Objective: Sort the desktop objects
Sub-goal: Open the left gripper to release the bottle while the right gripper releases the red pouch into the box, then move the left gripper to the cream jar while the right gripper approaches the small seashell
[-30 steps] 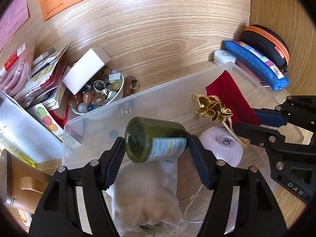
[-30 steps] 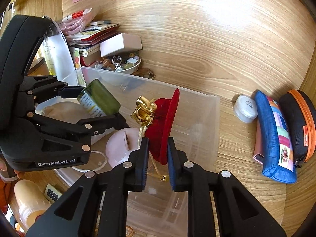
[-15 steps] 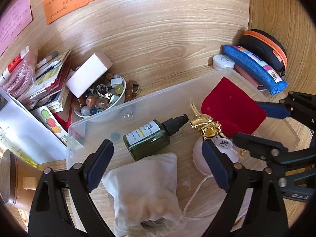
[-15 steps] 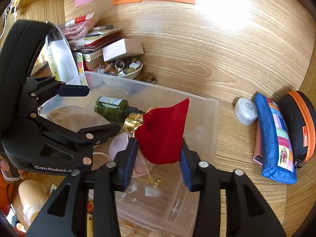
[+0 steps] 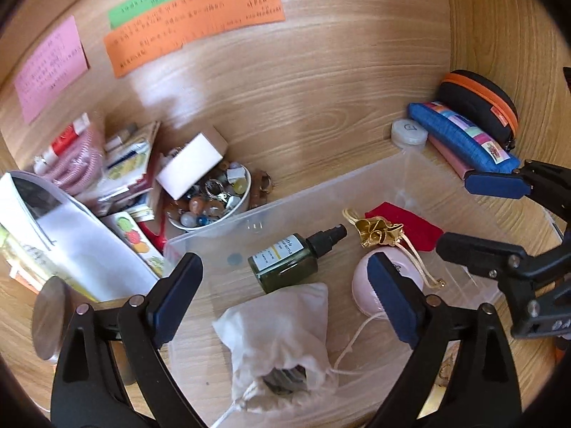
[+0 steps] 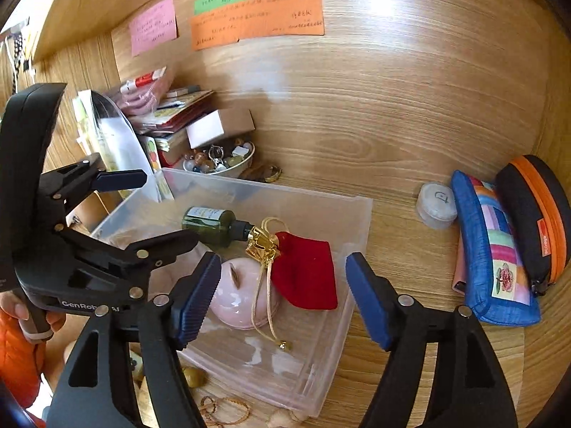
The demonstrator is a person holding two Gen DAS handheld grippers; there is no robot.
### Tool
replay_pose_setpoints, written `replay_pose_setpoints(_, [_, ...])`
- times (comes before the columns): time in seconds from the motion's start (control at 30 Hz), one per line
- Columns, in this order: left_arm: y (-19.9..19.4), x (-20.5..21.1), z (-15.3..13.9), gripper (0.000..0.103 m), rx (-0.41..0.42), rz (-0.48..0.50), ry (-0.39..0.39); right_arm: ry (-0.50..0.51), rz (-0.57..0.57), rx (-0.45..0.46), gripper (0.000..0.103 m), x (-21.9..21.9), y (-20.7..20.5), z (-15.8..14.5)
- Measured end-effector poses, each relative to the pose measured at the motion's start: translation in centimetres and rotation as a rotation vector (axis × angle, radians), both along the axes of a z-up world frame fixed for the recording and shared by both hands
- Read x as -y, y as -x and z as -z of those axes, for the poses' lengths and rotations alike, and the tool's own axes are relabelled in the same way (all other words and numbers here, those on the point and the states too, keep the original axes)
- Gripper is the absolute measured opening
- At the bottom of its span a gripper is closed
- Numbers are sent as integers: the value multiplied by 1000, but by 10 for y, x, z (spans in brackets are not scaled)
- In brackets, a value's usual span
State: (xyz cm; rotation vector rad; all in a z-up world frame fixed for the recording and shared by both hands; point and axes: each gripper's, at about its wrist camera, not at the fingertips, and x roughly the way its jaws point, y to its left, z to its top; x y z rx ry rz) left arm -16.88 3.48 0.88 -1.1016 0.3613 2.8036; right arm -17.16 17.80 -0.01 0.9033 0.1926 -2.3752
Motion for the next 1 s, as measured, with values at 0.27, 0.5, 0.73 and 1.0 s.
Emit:
replay_pose_setpoints(0.27, [-26, -2, -24, 96, -64, -15, 25, 35, -1, 4, 71, -5, -11, -17])
replay_pose_setpoints(0.5, [-54, 1, -44, 97, -112, -24, 14, 34, 20, -79, 82, -12, -43, -42])
replay_pose_setpoints(0.73, [-87, 3, -54, 100, -157, -32, -15, 28, 59, -157, 83, -23, -77, -62])
replay_pose_setpoints(1.0, [-116, 6, -40, 100, -136, -38, -24, 36, 107, -163, 84, -37, -104, -60])
